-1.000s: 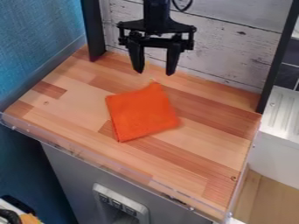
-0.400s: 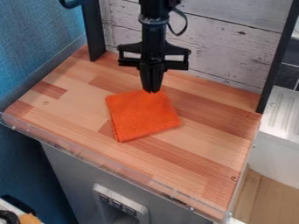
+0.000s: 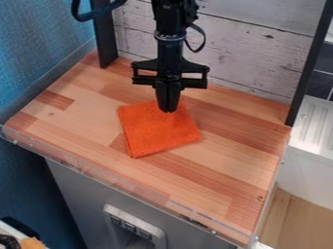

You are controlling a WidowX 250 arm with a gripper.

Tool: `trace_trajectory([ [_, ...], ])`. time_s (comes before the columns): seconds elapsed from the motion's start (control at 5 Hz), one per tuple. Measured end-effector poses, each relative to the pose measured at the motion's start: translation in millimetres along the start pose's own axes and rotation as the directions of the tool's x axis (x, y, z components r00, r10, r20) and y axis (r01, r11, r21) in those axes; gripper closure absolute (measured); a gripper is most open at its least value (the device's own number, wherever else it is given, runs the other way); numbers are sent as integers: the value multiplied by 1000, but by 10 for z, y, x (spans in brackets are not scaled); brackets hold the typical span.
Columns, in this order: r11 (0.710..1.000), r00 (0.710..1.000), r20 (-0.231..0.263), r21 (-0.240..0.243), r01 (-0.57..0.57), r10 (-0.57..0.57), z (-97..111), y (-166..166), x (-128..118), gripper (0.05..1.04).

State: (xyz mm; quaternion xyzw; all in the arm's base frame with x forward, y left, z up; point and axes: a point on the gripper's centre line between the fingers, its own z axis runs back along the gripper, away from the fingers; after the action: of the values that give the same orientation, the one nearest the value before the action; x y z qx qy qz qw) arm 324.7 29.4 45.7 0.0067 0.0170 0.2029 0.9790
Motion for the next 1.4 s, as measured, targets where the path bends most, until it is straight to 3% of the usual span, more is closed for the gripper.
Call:
trace_trajectory([
  [0.8,999,1000,14,-36,-9,10,-333,-52,-64,1024],
  [1.4,986,987,23,-41,162,-161,-345,35,-227,1024],
])
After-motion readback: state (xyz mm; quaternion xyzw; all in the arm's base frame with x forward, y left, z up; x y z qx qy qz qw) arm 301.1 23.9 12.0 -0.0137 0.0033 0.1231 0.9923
